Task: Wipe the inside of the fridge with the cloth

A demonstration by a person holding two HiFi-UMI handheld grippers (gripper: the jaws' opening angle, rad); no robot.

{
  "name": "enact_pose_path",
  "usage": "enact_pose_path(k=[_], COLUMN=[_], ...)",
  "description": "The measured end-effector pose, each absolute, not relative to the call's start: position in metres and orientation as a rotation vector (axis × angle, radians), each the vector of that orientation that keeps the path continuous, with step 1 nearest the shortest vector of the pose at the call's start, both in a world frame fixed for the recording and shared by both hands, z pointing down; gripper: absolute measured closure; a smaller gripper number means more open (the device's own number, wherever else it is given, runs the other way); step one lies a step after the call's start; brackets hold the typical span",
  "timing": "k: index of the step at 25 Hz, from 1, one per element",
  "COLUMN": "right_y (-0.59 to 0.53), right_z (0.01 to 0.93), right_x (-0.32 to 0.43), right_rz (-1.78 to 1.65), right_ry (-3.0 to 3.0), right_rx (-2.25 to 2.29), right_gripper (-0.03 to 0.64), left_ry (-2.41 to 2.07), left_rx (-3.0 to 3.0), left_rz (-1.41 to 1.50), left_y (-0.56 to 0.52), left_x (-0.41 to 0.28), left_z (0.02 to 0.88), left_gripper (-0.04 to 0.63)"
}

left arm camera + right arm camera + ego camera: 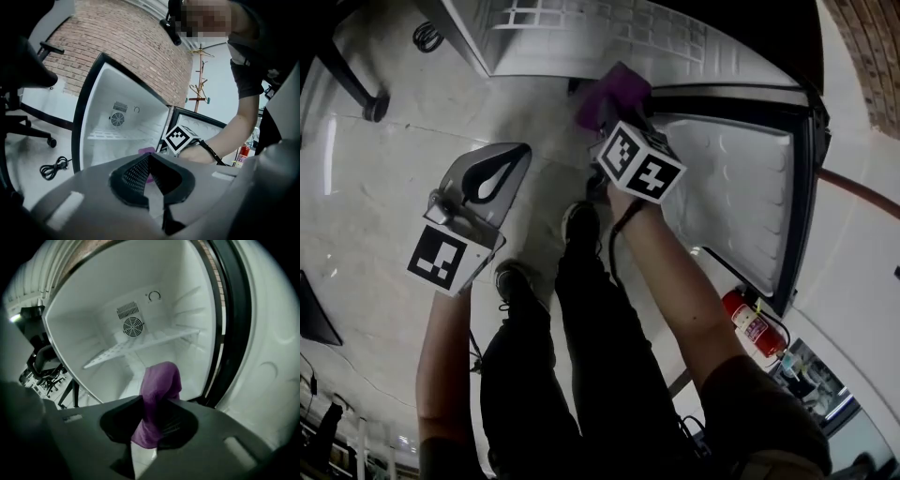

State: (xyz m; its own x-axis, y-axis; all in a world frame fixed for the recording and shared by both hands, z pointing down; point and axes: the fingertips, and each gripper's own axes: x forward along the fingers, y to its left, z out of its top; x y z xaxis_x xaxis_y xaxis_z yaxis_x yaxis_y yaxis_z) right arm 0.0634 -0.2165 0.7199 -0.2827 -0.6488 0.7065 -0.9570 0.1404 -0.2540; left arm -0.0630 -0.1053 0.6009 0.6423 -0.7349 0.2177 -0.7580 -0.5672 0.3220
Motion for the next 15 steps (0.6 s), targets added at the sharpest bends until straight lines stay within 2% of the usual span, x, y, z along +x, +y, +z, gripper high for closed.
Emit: enact_pose_path(k=[15], right_y=[-0.118], right_z=[0.455], right_x=[0.078], right_rz=[0.925], right_ry=[-1.99], right_rx=[1.41], right_gripper=[0.543], left_ry=[-1.277], left_rx=[2.311], left_rz=[-0.052], left_y=[-0.046], left_x=[-0.056], left_z=[0.338], left_gripper=[0.578])
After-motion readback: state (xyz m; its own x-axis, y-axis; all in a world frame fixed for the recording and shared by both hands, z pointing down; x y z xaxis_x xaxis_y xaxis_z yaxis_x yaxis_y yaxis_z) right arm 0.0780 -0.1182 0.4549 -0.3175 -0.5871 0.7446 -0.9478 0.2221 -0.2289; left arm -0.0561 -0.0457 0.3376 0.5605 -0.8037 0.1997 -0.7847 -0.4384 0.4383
